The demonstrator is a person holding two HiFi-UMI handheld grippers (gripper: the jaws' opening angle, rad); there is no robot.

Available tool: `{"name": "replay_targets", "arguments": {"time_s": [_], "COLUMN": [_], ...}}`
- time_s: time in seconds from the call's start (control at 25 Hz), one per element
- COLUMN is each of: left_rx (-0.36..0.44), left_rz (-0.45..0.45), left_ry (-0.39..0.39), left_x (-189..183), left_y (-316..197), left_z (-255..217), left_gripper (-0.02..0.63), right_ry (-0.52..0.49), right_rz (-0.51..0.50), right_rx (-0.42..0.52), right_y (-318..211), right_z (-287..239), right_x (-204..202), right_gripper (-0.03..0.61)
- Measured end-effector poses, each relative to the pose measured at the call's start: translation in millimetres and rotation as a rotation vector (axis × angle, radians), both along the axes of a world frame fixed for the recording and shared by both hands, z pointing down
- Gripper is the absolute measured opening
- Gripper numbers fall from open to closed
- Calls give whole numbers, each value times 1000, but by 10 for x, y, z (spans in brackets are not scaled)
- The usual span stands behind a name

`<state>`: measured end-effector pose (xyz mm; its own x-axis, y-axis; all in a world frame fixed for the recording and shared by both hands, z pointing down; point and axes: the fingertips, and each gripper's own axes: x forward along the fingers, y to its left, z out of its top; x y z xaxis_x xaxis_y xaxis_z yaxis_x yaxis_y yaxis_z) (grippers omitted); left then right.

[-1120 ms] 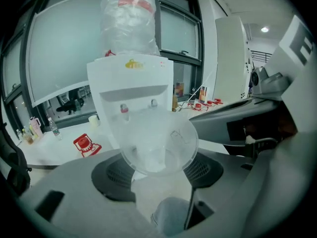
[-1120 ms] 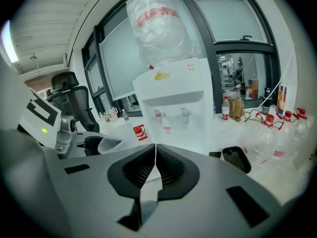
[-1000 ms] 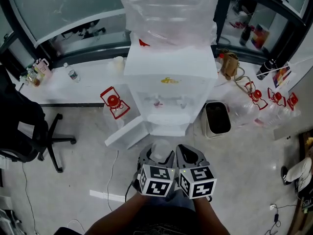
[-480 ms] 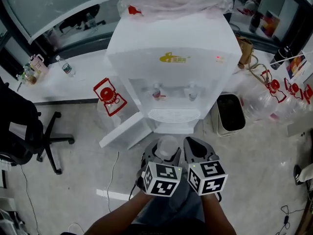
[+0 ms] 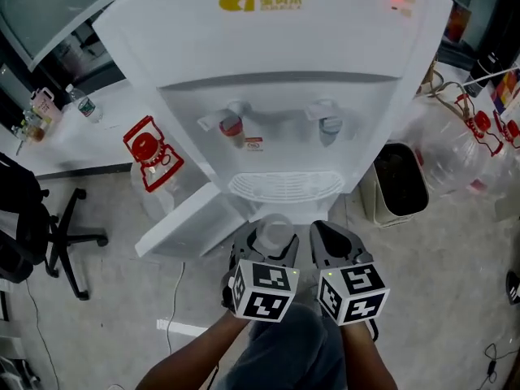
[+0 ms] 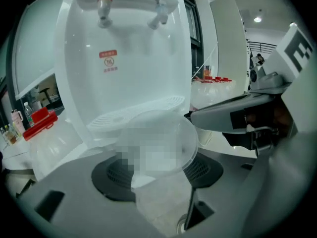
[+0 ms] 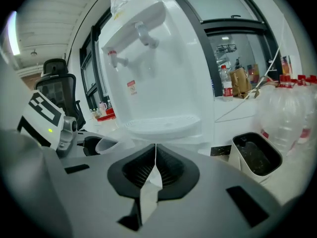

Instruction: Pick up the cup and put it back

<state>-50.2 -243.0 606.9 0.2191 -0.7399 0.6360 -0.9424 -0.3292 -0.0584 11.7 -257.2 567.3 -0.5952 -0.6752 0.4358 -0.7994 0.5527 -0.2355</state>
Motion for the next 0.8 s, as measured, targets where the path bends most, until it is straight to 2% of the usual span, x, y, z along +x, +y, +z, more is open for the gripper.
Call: {"name": "replay_targets", "arguments": {"time_s": [0.44,0.8], "left_rx": [-9,3], "left_rz": [23,26], "left_ry": [-9,-36], "left_x": [-26,-66], "left_y": [-373,-685], "left_z": [1108,1637], "left_gripper": [287,287], "right_ry": [11,10], "right_rz": [19,4], "right_rx": [26,75], "right_y": [-373,-607], "right_z": [1032,1399], "right_x": [-44,-201], "right_gripper": [21,21]}}
